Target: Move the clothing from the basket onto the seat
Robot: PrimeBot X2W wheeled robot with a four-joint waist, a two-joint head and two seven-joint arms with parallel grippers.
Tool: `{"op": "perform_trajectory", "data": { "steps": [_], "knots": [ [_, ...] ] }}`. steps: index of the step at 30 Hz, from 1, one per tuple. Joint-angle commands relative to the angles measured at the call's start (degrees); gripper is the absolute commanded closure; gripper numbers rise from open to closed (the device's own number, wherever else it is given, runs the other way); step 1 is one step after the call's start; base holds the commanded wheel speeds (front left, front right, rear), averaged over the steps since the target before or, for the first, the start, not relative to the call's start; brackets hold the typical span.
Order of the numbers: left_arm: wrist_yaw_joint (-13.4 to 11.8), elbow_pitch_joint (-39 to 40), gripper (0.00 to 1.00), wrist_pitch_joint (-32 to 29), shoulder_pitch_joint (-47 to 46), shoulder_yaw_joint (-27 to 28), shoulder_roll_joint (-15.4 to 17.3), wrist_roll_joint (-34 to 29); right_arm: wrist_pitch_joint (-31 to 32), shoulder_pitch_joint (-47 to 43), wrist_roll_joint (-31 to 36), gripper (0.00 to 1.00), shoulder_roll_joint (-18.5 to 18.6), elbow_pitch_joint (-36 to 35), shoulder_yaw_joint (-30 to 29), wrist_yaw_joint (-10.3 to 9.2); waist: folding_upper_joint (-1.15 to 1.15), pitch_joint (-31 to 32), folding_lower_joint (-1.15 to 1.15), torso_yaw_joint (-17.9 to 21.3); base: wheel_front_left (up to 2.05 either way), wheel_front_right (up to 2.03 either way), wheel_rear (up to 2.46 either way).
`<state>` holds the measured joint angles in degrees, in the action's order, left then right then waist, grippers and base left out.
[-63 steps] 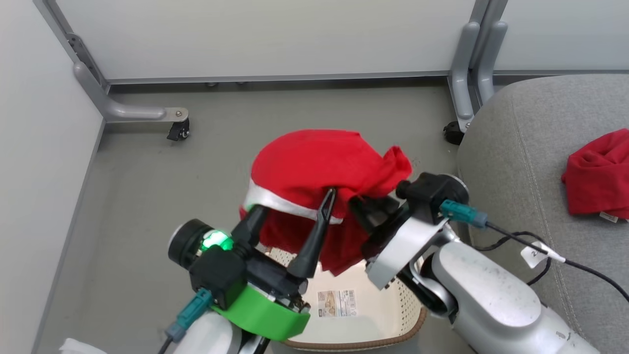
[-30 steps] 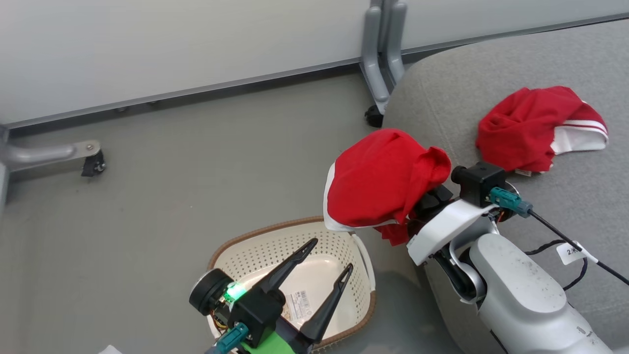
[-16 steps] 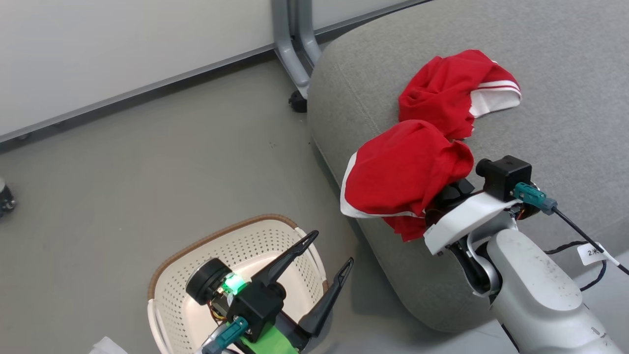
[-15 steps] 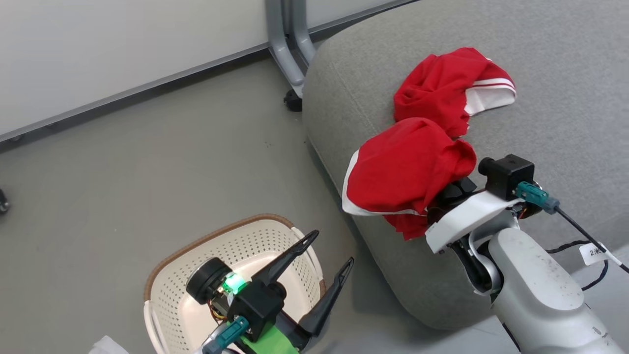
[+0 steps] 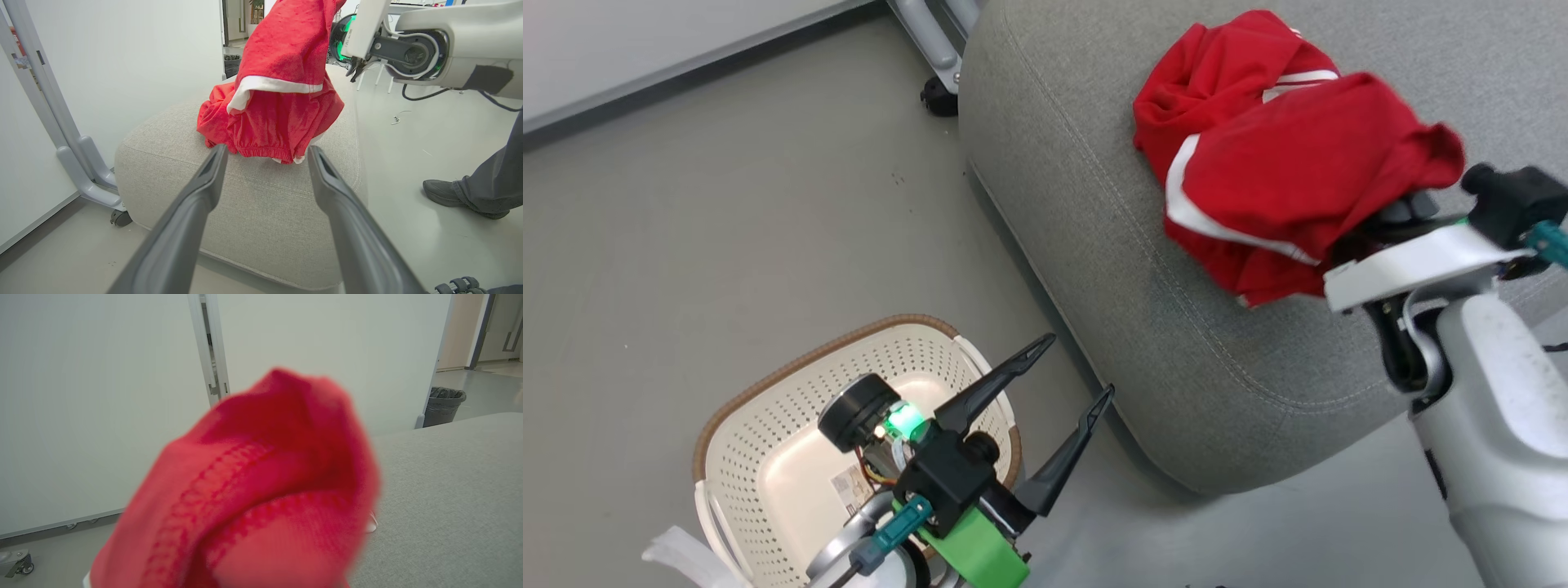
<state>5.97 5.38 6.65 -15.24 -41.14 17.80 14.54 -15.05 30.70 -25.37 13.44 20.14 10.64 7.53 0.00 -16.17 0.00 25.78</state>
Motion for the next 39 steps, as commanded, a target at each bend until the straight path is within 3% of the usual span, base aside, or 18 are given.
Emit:
{"op": "perform_trajectory", "data": {
  "steps": [1, 8, 14, 26, 27, 28, 29, 39],
  "knots": [
    [0.05, 0.54, 0.00, -0.21, -1.68, 0.26, 0.87, -0.38, -0.17, 2.08, 0.50, 1.00, 0.41, -0.98, -1.86, -0.08, 0.00, -3.84, 0.00, -0.81, 0.00, 0.00, 0.00],
    [0.32, 2.97, 0.00, -1.21, -6.94, 1.37, 2.06, -2.03, -0.17, 10.54, 1.13, 1.00, 3.55, -1.46, -10.88, -0.08, 0.00, -11.58, 0.00, -4.55, 0.00, 0.00, 0.00],
    [0.49, 4.88, 0.00, -1.67, -12.00, 1.98, 2.90, -3.45, -0.16, 18.34, -0.08, 1.00, 6.88, 4.08, -16.26, -0.08, 0.00, -19.16, 0.00, -8.51, 0.00, 0.00, 0.00],
    [0.81, 5.43, 0.00, -1.04, -16.44, 1.67, 3.97, -4.59, -0.17, 22.05, 0.73, 1.00, 5.06, 19.11, -20.64, -0.08, 0.00, -26.95, 0.00, -11.99, 0.00, 0.00, 0.00],
    [0.81, 5.31, 0.00, -1.01, -16.58, 1.64, 3.90, -4.59, -0.16, 21.67, 0.86, 0.75, 4.86, 19.90, -20.87, -0.08, 0.00, -27.07, 0.00, -12.05, 0.00, 0.00, 0.00],
    [0.76, 5.16, 0.00, -0.89, -16.68, 1.64, 3.87, -4.58, -0.17, 21.19, 1.04, 0.59, 4.61, 20.38, -20.99, -0.08, 0.00, -27.10, 0.00, -12.05, 0.00, 0.00, 0.00],
    [0.64, 4.99, 0.00, -0.82, -16.74, 1.64, 3.83, -4.52, -0.17, 20.68, 1.02, 0.02, 4.21, 20.68, -21.19, -0.09, 0.00, -27.04, 0.00, -12.02, 0.00, 0.00, 0.00],
    [-0.41, 1.66, 0.00, 1.35, -14.45, 1.29, 2.37, -2.47, -0.04, 10.91, 4.26, 0.00, 1.52, 14.85, -23.44, -0.09, 0.00, -21.42, 0.00, -11.63, 0.00, 0.00, 0.00]
  ]
}}
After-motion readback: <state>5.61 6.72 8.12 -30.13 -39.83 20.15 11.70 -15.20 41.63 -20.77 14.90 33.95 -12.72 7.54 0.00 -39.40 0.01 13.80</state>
